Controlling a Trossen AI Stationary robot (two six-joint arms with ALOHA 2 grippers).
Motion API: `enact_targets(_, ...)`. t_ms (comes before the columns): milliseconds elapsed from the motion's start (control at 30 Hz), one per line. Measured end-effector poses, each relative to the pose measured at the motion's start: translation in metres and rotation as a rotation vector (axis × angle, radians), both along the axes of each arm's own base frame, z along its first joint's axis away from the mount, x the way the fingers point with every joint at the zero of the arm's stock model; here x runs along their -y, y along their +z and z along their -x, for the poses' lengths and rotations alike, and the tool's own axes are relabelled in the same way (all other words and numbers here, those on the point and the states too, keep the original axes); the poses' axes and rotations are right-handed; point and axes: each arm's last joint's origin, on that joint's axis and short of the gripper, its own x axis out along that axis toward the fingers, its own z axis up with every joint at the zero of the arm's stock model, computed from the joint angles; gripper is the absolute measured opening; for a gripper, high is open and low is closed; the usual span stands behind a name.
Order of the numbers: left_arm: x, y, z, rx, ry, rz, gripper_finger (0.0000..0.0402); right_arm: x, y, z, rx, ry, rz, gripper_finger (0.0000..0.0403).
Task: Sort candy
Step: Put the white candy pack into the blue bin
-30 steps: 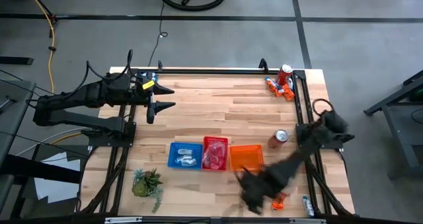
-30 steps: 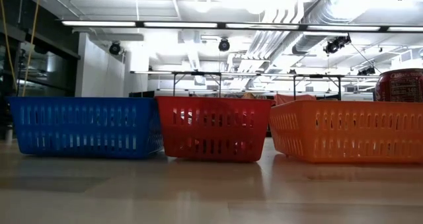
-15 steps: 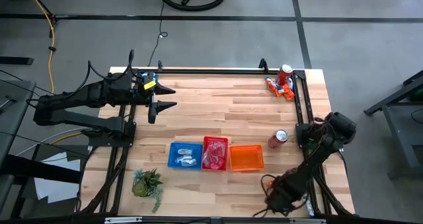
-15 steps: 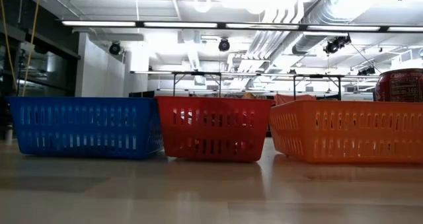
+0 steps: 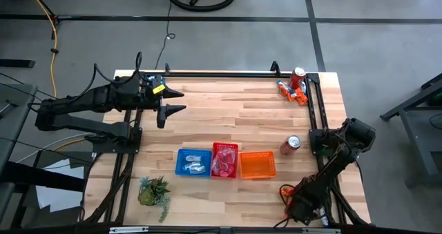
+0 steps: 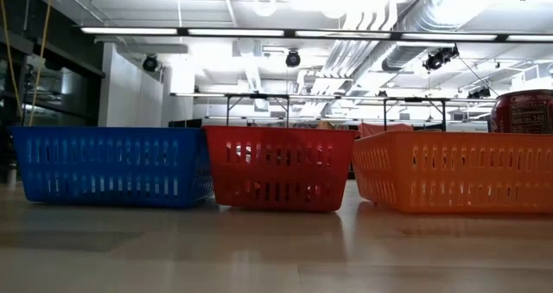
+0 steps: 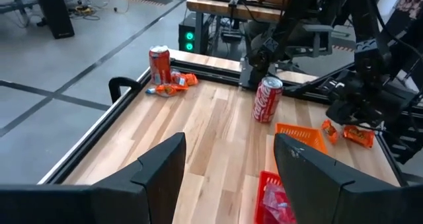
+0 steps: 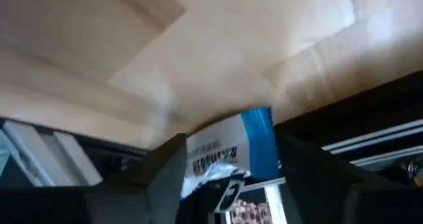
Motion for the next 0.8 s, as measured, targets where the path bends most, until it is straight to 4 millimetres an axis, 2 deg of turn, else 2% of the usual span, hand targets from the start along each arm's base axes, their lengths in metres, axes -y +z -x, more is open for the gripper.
enact_targets(67,-0.001,0.0,0.0,0.001,0.018,-0.005,0.0218,0.001,0.0,-0.001,0.021,0.011,0.014,0.0173)
enact_targets(167,-0.001,0.001,0.0,0.007,0.048,-0.016,0.0218,-0.001,0.003,-0.003,0.062,0.035,0.037,0.0055)
enact_targets(200,-0.002,0.001,0.0,0.012,0.055,-0.018,0.0218,-0.003,0.006,-0.004,0.074,0.046,0.037,0.0029)
enact_targets(233,-0.002,0.002,0.0,0.02,0.059,-0.02,0.0218,-0.005,0.009,-0.005,0.075,0.052,0.034,0.0019)
enact_targets(367,-0.002,0.004,0.003,0.033,0.061,-0.044,0.0218,-0.012,0.041,-0.01,0.076,0.136,0.064,0.0008)
enact_targets(533,-0.003,0.008,0.011,0.039,0.123,-0.125,0.0218,-0.002,0.107,-0.033,0.232,0.172,0.18,0.0003)
enact_targets(667,-0.006,0.011,0.018,0.049,0.176,-0.156,0.0218,0.023,0.151,-0.075,0.637,0.079,0.37,0.0002)
enact_targets(800,-0.007,0.011,0.019,0.055,0.152,-0.121,0.0218,0.062,0.167,-0.134,1.007,-0.099,0.605,0.0001)
